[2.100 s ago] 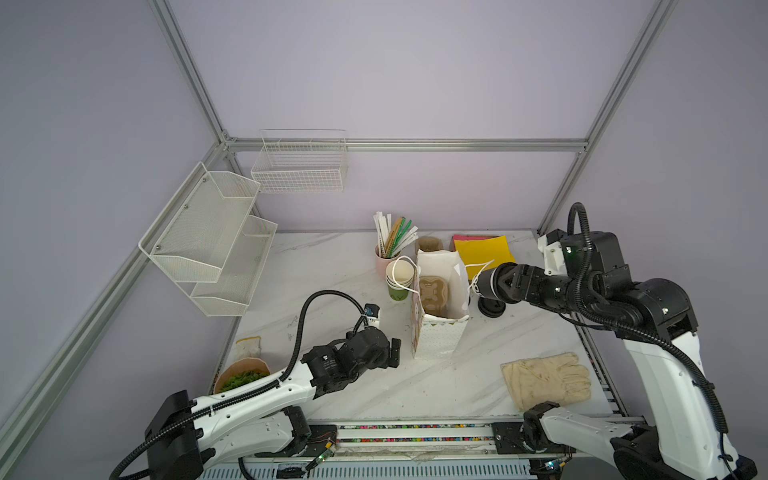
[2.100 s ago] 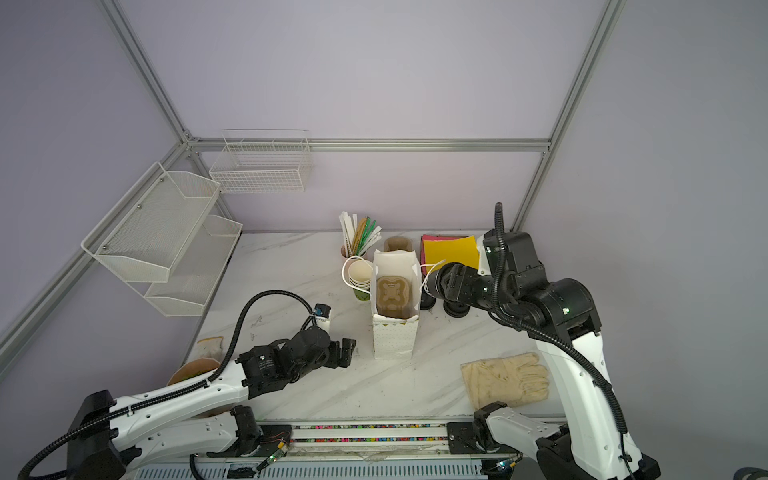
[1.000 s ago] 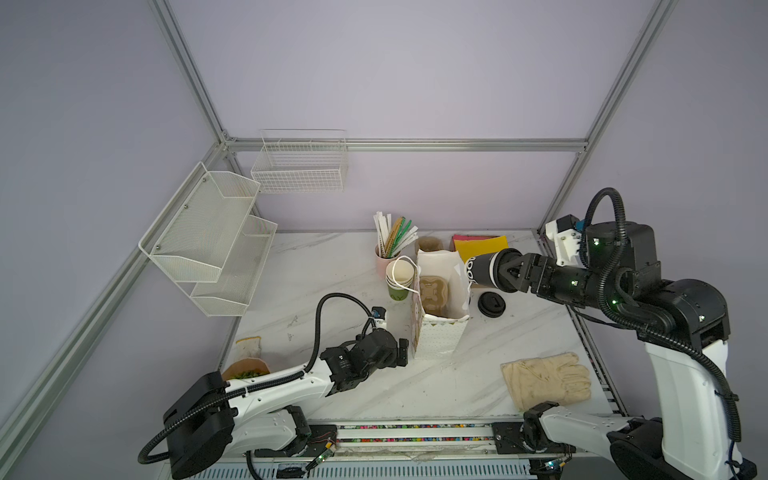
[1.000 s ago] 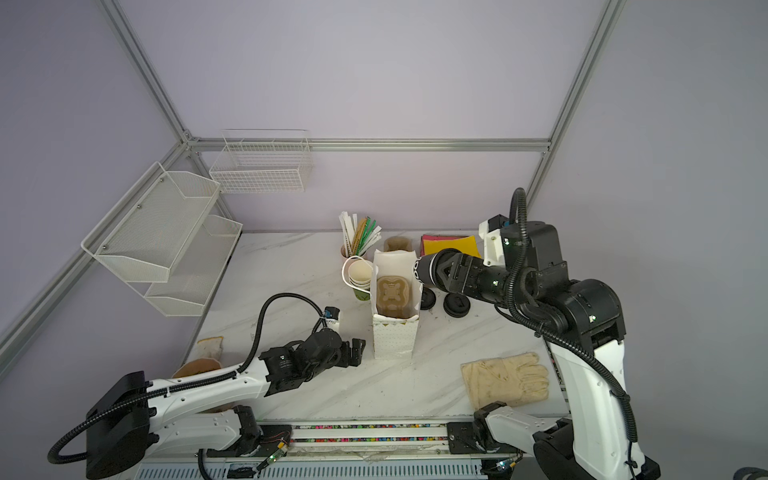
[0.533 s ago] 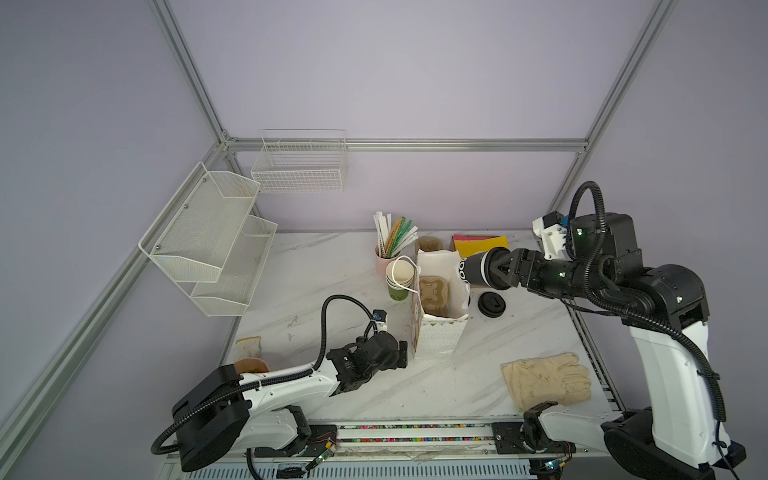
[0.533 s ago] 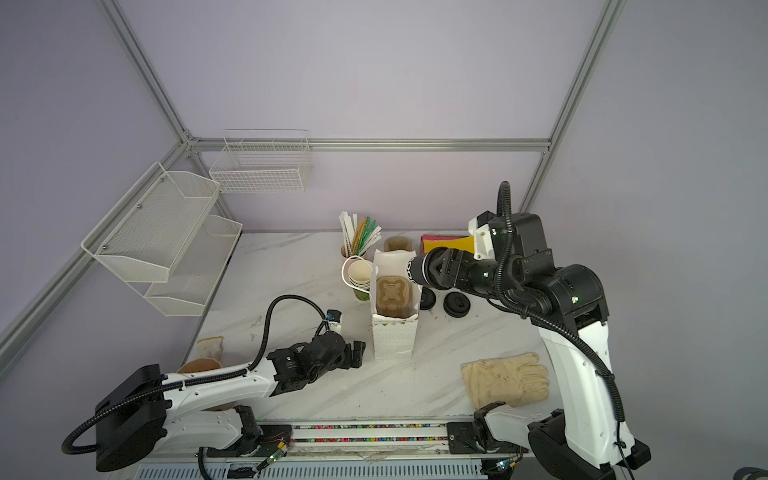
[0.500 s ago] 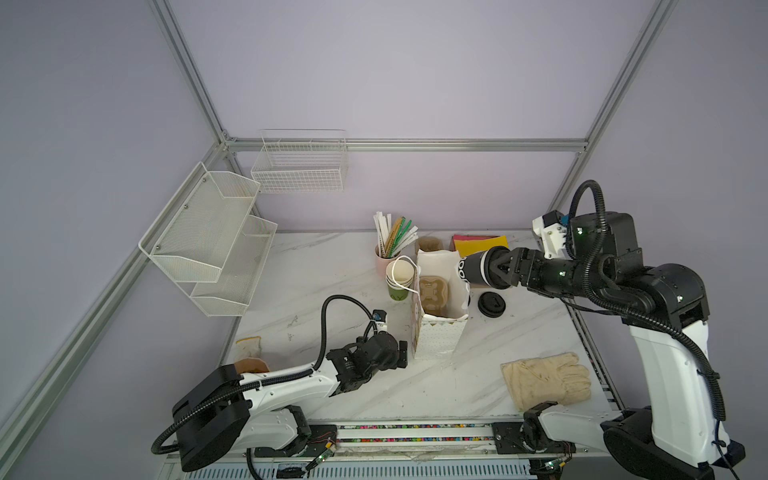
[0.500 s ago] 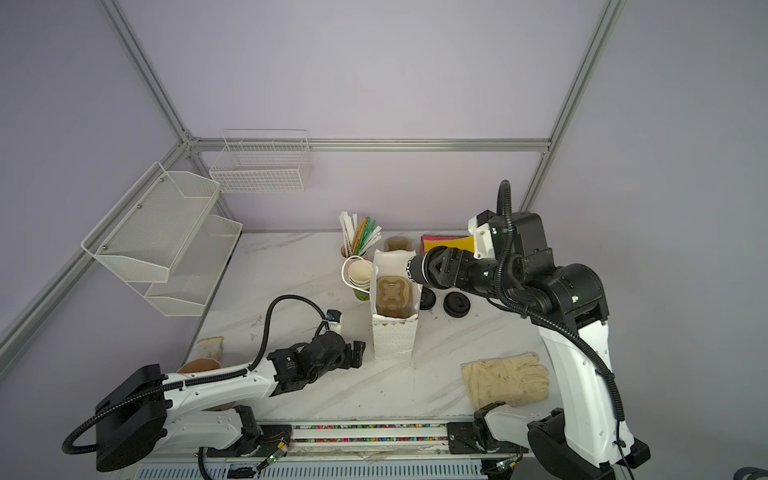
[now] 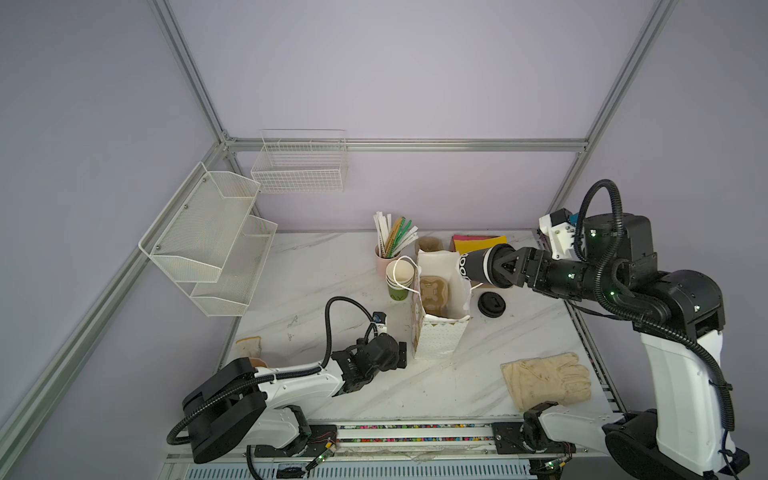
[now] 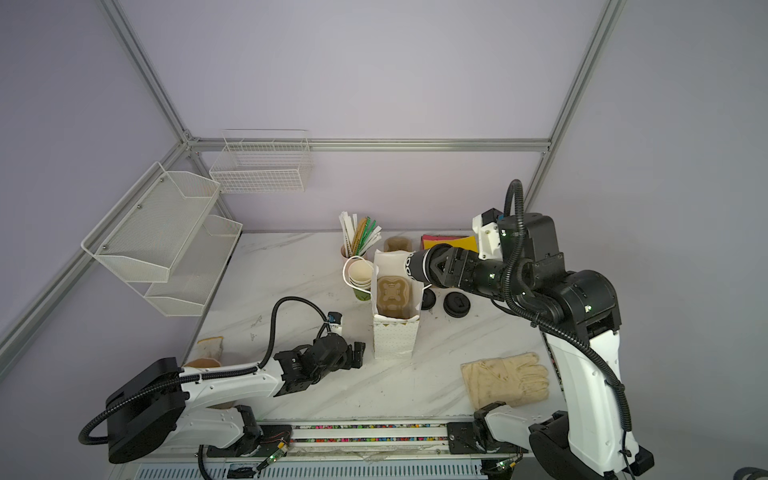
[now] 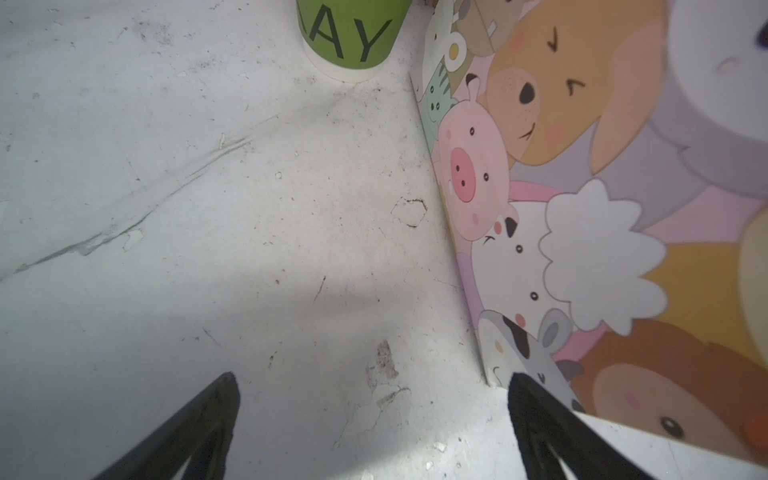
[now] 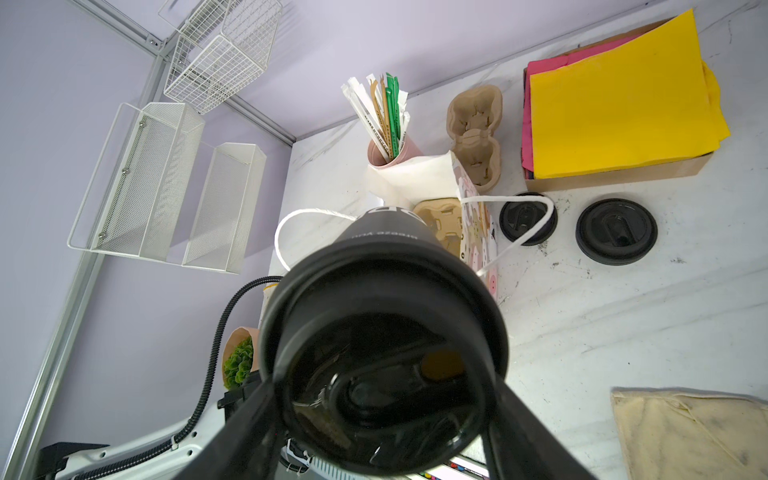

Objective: Pack the takeout coffee

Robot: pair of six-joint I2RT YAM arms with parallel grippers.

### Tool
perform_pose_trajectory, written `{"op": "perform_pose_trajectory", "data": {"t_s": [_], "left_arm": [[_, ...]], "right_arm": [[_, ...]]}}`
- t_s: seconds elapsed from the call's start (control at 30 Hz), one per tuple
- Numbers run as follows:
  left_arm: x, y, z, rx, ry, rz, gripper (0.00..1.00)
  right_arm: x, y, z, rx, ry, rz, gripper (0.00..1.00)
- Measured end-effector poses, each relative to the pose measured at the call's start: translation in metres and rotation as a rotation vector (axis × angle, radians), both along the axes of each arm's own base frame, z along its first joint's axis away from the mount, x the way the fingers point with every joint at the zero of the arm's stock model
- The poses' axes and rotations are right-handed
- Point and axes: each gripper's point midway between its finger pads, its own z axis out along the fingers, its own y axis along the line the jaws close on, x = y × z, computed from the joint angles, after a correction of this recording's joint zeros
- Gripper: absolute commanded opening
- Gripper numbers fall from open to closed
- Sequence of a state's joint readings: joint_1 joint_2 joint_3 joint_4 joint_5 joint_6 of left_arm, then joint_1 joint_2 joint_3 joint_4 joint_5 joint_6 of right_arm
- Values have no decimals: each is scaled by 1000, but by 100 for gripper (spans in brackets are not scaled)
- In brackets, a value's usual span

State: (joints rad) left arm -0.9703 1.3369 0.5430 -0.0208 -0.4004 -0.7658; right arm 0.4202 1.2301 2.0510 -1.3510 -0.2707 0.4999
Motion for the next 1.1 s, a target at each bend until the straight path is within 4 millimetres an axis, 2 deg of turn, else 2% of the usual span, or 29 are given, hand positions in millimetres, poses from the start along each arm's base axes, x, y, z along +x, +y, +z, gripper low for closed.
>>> {"op": "perform_pose_trajectory", "data": {"t_s": [0.23, 0.4, 0.57, 0.87, 1.1], "left_arm": [[2, -3, -17, 28, 21, -2, 100], [3, -5, -32, 59, 38, -7, 100], [12, -23, -30, 39, 43, -23, 100], [25, -51, -28, 14, 53, -44, 100], [27, -55, -24, 42, 46, -70, 100]], "right_arm": [[-1, 1, -1, 4, 4, 9, 71], [0, 2, -16, -21, 42, 11, 71], [4, 3, -35, -55, 88, 15, 71], [10, 7, -47, -89, 112, 38, 71], [17, 21, -74, -161, 173, 81, 71]]}}
